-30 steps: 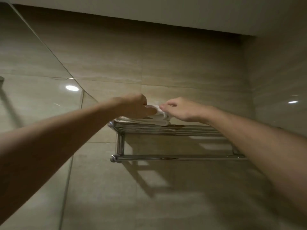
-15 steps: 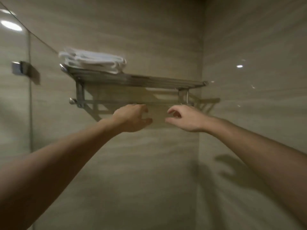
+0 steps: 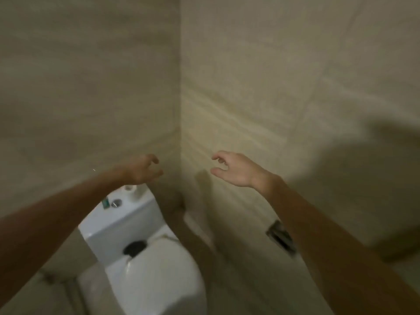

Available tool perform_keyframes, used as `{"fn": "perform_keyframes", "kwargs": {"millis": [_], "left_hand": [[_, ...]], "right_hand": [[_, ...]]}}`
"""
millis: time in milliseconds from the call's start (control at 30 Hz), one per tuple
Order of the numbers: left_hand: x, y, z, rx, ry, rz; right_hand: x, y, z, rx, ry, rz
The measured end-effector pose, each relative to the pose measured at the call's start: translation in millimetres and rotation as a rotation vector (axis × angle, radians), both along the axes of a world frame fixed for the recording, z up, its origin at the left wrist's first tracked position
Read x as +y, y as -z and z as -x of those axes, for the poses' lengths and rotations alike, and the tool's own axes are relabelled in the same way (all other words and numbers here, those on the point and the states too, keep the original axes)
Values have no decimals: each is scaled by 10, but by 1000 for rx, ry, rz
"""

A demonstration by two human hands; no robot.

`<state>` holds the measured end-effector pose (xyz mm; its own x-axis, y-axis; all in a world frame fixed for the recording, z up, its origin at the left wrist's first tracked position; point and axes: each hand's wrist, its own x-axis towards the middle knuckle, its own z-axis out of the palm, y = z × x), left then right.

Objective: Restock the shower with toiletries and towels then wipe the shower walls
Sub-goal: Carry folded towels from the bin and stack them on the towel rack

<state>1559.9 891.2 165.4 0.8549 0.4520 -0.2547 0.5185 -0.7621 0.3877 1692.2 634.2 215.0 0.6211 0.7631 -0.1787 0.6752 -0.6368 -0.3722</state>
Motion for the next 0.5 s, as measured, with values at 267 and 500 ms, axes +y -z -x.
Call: {"fn": "perform_keyframes", "kwargs": {"millis": [267, 500], "left_hand": [[-647, 1942, 204, 305, 85, 294], [-956, 3136, 803, 609, 212, 396]], "right_hand": [[-1165, 1814, 494, 481, 412, 100], [-2174, 2985, 1669, 730, 849, 300]]}}
